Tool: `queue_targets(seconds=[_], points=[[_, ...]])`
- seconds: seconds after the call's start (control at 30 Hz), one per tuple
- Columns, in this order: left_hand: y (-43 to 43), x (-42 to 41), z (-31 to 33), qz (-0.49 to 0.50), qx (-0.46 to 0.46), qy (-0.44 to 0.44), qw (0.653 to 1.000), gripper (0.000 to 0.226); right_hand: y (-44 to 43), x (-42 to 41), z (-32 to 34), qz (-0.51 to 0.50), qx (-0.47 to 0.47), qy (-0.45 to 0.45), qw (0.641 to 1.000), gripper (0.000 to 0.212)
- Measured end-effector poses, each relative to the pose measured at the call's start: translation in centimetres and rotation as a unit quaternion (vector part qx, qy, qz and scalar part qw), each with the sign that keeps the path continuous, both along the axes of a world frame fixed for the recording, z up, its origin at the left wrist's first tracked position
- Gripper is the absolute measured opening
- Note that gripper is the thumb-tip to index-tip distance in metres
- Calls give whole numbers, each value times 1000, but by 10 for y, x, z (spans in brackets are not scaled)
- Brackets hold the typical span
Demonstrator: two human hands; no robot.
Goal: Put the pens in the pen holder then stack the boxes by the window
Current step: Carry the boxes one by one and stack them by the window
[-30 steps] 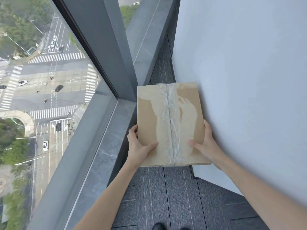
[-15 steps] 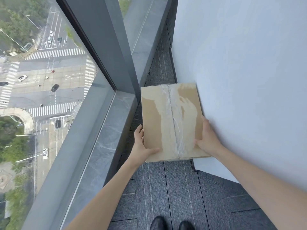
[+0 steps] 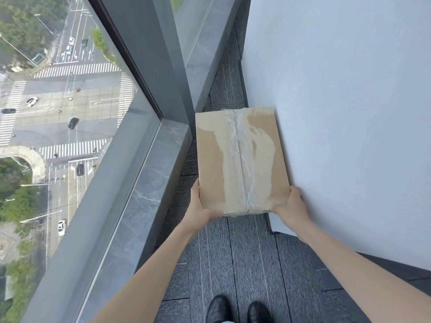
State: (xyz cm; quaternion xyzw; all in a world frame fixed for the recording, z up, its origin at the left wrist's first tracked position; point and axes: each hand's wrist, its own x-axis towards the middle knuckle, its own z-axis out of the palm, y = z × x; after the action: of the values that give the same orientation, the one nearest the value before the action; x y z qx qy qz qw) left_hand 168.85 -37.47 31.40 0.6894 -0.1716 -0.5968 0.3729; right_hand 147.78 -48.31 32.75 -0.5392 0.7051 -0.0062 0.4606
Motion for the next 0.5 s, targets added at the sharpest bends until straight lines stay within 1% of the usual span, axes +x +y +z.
queue_targets(seconds=[0.1,0.23,0.5], points=[[-9,2,-1,17,-11,-6,1000,110,-6,3,2,-3,-31,-21,999,77],[-26,9,3,17,-27,-15,999,105,-15,8,3,-1,-77,-38,996,72],[-34,13,6,16,-39,-21,999,103,-20,12,-1,8,-87,-45,995,71]])
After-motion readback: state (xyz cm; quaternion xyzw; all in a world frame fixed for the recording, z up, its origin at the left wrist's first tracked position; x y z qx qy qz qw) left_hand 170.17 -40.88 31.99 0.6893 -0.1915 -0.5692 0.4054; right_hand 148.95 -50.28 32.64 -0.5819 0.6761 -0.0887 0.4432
